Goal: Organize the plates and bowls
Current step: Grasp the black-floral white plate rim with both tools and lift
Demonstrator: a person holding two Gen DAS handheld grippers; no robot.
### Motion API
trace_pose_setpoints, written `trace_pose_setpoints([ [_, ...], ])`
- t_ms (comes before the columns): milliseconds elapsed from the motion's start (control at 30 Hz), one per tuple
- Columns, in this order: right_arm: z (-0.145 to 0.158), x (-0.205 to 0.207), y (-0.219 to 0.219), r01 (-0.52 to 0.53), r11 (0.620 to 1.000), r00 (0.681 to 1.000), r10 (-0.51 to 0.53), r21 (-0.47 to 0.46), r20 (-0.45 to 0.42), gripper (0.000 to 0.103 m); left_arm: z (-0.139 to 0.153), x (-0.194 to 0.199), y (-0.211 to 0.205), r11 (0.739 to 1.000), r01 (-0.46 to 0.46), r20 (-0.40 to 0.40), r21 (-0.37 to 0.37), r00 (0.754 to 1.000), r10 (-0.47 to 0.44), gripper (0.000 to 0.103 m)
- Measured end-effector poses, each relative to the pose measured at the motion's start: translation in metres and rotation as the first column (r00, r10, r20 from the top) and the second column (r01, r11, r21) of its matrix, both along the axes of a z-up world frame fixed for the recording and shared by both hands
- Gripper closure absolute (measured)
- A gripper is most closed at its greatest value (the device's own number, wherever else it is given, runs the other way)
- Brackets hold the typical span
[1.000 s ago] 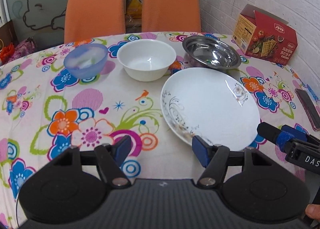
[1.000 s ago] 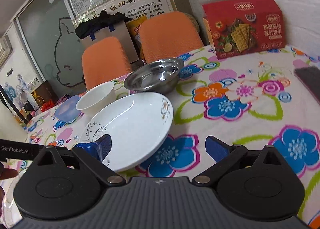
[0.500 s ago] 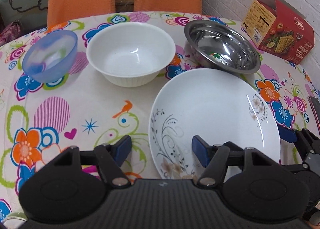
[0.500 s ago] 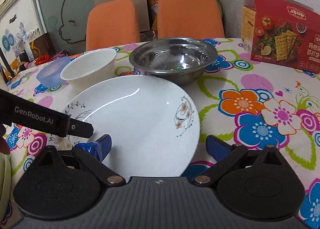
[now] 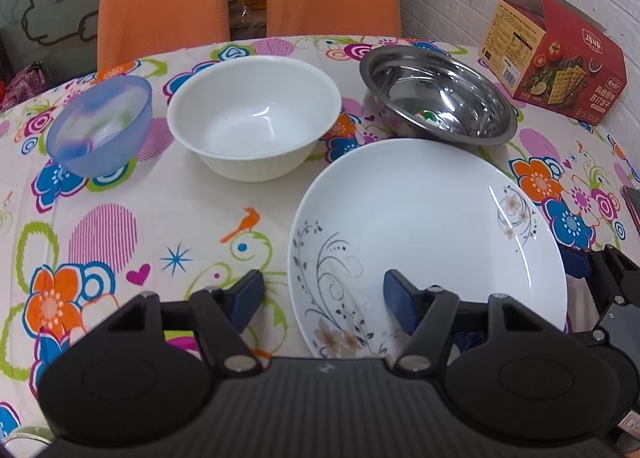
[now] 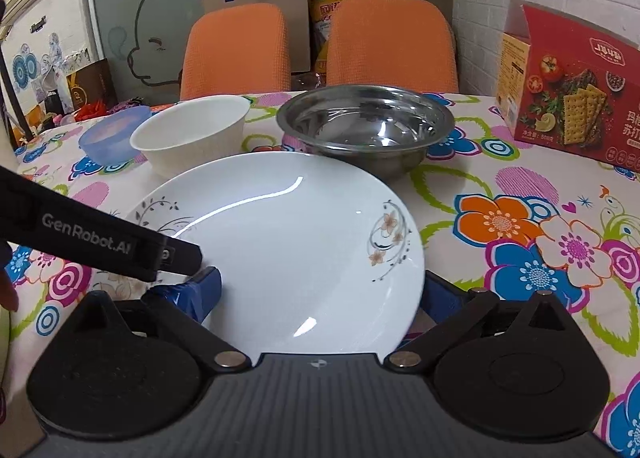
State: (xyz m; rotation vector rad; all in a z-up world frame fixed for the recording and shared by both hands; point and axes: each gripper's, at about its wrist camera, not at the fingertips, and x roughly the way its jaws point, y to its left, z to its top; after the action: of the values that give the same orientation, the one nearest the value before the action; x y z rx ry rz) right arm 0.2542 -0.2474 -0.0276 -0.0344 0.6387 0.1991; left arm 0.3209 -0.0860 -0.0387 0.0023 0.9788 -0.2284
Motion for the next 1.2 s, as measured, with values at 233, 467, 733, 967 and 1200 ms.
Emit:
trace_pose_setpoints([
  [233, -0.001, 0.0, 0.001, -0.021, 1.0, 1.0, 0.021, 0.0, 0.01, 0.012, 0.002, -0.002, -0.004, 1.0, 0.022, -0.003, -0.005, 1.0, -0.022, 0.051],
  [467, 0.006, -0.014, 0.0, -0.029, 1.0, 0.999, 0.029, -0.006, 0.041, 0.018, 0.009, -0.013, -0.008, 0.998, 0.024, 0.005, 0.051, 1.0, -0.024, 0.075],
  [733, 0.021, -0.048, 0.008, -0.004, 0.999, 0.995, 0.008, -0.039, 0.103, 0.018, 0.021, -0.046, -0.001, 0.999, 0.026, 0.037, 0.034, 0.999, -0.028, 0.075],
  [967, 0.019, -0.07, 0.015, 0.012, 1.0, 0.998, -0.012, 0.009, 0.068, 0.018, 0.033, -0.074, 0.013, 1.0, 0.027, 0.063, 0.008, 0.998, -0.027, 0.075],
  [1200, 0.042, -0.105, 0.054, -0.04, 0.999, 0.99, 0.038, 0.011, 0.136, 0.018, 0.056, -0.114, 0.054, 1.0, -0.022, 0.126, -0.01, 0.992, 0.023, 0.075],
])
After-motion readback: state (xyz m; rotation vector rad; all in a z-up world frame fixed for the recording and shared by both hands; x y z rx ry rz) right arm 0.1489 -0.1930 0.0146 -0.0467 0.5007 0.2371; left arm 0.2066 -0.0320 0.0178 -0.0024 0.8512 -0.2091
